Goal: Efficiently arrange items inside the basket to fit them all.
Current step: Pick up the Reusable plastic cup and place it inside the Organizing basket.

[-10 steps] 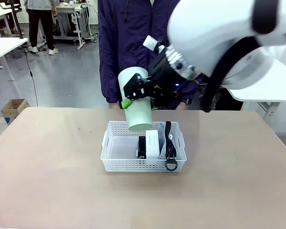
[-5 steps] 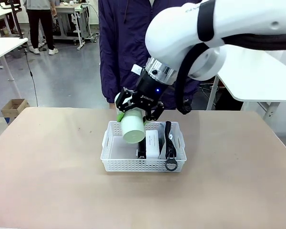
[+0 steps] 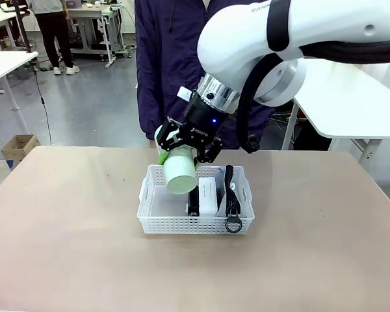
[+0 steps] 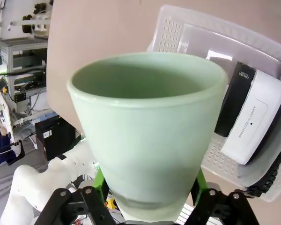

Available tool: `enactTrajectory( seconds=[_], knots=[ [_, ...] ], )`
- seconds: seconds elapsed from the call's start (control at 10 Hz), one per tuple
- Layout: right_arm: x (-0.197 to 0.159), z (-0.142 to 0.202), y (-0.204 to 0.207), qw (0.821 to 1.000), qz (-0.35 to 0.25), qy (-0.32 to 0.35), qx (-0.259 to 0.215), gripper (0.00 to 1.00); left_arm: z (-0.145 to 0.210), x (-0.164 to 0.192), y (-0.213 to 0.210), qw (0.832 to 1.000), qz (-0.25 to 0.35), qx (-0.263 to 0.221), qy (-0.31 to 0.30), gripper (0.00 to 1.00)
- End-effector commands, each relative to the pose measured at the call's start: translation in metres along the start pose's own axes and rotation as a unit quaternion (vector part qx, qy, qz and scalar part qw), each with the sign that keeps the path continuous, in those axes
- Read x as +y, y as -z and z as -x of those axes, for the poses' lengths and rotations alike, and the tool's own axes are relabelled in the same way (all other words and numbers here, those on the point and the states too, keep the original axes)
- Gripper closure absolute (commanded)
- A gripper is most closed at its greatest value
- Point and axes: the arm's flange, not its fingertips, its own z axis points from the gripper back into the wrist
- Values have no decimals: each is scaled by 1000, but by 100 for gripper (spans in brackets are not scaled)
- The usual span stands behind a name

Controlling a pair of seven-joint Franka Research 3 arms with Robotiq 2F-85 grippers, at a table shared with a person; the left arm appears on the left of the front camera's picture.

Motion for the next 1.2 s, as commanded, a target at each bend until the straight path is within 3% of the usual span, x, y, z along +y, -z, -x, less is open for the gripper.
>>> enactTrajectory(
  seconds=[0.0,0.3,0.7,1.1],
  knots=[
    [9,-8,10,998,11,60,-16,17,-1,-1,1,1000,10,-9,10,0],
    [0,-29,34,992,-8,126,-31,17,-1,-1,1,1000,10,-9,10,0],
    [-5,-45,75,991,54,120,-29,17,-1,-1,1,1000,10,-9,10,0],
    [-16,-49,107,989,79,129,-1,17,-1,-1,1,1000,10,-9,10,0]
  ],
)
